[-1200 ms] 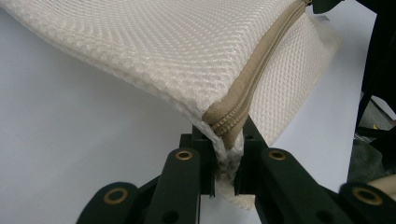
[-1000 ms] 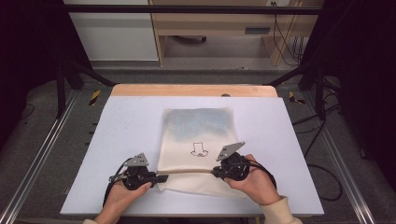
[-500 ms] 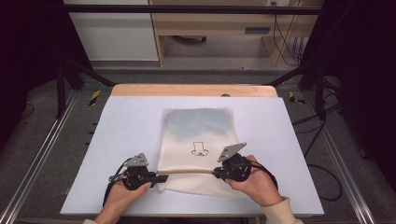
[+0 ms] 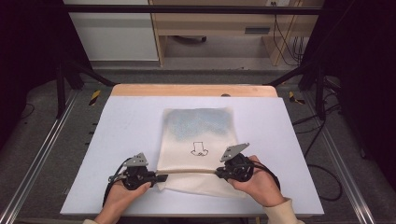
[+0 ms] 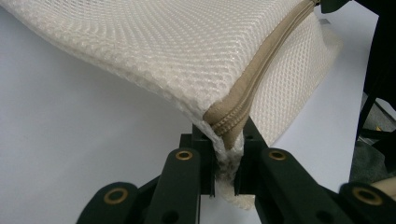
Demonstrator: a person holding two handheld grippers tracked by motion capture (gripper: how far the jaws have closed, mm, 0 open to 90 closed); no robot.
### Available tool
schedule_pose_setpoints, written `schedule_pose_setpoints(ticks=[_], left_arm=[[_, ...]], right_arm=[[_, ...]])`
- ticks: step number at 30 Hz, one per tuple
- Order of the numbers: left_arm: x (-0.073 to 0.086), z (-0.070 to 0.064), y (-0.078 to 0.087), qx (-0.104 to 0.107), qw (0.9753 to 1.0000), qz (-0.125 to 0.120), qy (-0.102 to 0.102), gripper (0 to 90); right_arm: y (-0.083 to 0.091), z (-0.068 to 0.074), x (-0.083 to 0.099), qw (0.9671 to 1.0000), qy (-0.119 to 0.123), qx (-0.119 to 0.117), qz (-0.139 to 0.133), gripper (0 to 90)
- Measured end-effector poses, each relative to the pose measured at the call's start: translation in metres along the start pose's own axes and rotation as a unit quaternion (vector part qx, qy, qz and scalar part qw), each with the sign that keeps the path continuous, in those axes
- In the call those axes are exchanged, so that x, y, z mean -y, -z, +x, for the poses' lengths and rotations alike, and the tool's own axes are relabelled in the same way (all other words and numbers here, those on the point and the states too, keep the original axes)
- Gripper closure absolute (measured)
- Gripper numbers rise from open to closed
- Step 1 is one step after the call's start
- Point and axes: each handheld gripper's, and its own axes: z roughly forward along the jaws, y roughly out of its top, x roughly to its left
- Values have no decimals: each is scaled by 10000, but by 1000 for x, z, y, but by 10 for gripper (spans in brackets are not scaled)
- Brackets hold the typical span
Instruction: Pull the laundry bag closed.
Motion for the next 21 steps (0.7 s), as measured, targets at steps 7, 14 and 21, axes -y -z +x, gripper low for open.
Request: schedule_pose_setpoints(ticks=[7,14,21], left_arm=[[0,1,1,-7,10000,-13,20,819],[0,2,1,-16,10000,8,29,818],[0,3,2,-40,10000,5,5,818]], right_arm=[[1,-1,2,10000,-45,29,15,819],[1,-2,3,10000,-34,-26,-2,819],[2,-3,5,10000,-74,-3,21,819]])
